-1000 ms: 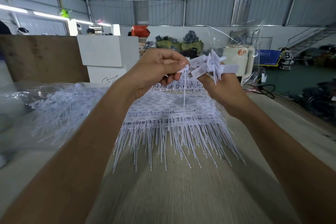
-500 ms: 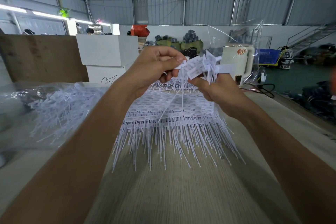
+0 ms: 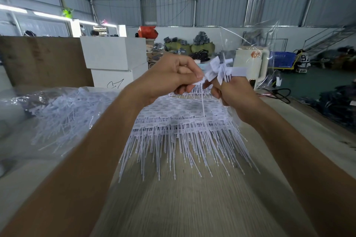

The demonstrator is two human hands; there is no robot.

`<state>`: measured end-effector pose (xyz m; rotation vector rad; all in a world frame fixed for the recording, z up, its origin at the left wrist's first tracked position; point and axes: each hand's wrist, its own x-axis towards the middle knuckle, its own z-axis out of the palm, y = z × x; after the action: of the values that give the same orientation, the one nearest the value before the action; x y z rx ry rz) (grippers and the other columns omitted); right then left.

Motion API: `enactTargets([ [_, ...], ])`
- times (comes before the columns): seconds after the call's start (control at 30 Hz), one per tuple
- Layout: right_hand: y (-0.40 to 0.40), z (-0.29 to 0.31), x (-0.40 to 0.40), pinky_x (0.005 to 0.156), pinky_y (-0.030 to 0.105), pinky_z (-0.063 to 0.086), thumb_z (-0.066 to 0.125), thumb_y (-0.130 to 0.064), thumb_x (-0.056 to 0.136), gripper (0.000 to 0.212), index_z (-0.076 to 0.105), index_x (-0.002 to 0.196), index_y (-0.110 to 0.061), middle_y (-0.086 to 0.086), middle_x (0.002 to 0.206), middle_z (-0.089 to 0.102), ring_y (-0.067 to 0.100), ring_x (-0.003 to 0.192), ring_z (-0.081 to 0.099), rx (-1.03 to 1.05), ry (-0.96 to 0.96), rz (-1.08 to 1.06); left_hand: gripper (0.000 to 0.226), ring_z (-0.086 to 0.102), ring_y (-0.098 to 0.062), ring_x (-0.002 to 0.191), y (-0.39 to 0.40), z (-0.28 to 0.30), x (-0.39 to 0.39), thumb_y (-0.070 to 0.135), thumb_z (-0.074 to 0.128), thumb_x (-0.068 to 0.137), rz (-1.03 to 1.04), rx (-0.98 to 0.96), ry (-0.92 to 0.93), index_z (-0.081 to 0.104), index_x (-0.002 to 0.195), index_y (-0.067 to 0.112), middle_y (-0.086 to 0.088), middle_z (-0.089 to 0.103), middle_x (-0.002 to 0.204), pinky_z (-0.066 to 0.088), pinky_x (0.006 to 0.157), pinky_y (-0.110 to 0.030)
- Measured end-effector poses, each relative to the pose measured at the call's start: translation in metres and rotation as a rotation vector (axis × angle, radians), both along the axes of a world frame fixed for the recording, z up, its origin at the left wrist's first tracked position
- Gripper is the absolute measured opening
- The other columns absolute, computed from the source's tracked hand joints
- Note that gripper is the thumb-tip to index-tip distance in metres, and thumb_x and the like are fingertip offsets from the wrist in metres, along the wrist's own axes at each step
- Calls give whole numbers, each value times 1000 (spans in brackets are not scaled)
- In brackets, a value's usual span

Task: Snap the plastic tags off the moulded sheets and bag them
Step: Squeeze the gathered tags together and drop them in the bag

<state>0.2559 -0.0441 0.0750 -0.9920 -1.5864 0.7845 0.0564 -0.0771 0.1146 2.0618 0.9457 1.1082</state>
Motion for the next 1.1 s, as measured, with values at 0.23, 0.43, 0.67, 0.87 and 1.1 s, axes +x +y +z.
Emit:
enactTargets([
  [0.23,16,2,41,48,24,31,46,-33,107,37,67,82,-15,-2,59,69,11,50,42,-105,143,-155,14,57,-17,61,-10,7,2,18,70,93,-98,3,100,70,106,11,-10,69,73,45,52,-24],
  [0.43,-1,1,14,58,27,55,45,-33,107,36,69,99,-7,11,85,77,18,67,71,-245,45,98,16,65,-18,66,-4,0,8,8,67,95,43,85,148,65,110,15,-8,74,83,48,55,-30],
  [0.67,-17,8,-8,58,26,56,46,-34,106,34,70,99,-9,11,82,76,20,65,71,-235,107,277,8,68,-15,62,5,-3,13,9,68,94,187,180,16,62,98,9,-7,76,76,49,52,-24],
  [0.87,-19,6,-14,49,24,44,46,-17,104,23,68,100,-10,10,69,69,15,46,50,-190,91,239,7,64,-9,56,7,-3,12,11,70,93,214,228,-22,63,94,13,-2,74,69,44,50,-12],
  [1.1,-12,6,-8,46,23,18,63,-32,98,18,55,96,-17,-1,63,37,10,50,20,-150,177,430,7,64,-15,57,5,-2,13,12,74,88,256,268,-45,70,94,13,-5,73,71,47,50,-21],
])
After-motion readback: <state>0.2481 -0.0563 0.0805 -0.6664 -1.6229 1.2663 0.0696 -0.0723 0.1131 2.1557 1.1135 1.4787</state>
